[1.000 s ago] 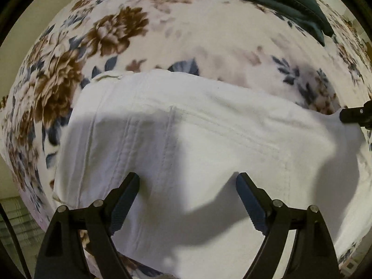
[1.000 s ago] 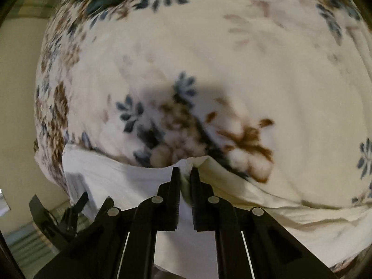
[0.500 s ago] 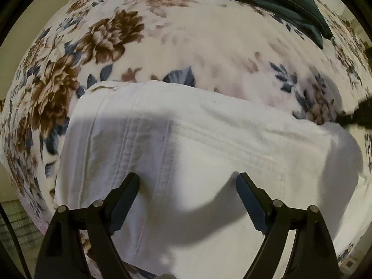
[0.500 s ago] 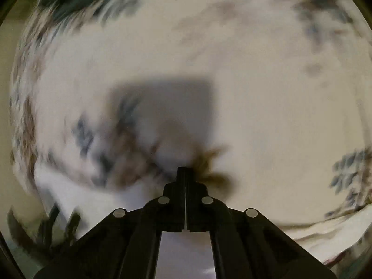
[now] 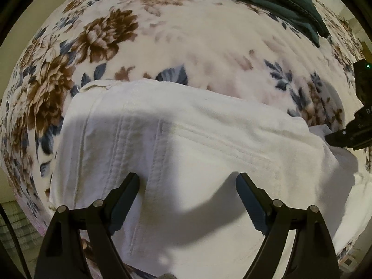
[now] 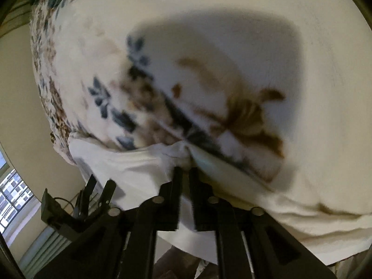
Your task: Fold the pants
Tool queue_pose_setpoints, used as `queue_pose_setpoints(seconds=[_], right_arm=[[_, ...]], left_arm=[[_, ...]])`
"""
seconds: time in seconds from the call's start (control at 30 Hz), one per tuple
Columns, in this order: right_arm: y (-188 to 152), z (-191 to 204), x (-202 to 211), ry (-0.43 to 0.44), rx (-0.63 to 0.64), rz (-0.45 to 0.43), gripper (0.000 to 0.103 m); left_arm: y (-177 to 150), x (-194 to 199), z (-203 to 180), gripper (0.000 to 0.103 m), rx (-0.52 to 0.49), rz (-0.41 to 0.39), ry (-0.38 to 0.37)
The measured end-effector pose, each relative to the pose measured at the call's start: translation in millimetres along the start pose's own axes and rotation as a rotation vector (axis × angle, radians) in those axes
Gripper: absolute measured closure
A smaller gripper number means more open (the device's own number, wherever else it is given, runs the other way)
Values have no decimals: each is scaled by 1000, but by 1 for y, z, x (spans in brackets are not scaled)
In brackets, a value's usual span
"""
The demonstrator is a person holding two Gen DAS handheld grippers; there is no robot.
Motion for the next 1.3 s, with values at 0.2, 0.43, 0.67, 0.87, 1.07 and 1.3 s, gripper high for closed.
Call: queue_pose_setpoints(seconds=[0.2,0.43,0.67,0.87,1.07,1.3], right_arm=[[-7,3,0,35,24,-6,73],[-2,-2,-22,403,-73,115,53],[2,9,-38,359,-73,77,41],[1,14,-9,296,-96,-36,89],[-7,-12,18,319,-165,-166,93],[-22,11,73,-151,-56,-509,81]], left_arm=[[0,0,1,18,2,-1,-10],[-3,2,5,18,23,-4,-19],[-3,0,9,18,12,-9,-12],[-7,-1,10,18,-3,-13,-9],[-16,-1,11,18,-39,-20,-10],[-23,11,4,18,-29,-19,-34]])
Point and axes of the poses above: each gripper's, at about its wrist camera, not at the fingertips, and x roughly against the way its jaws point, z to its left, y to its top, the point moved 4 cm from there along -x, roughly the way its jaws point, and after that the axes turned 5 degrees about -y, right-handed, at the moved point
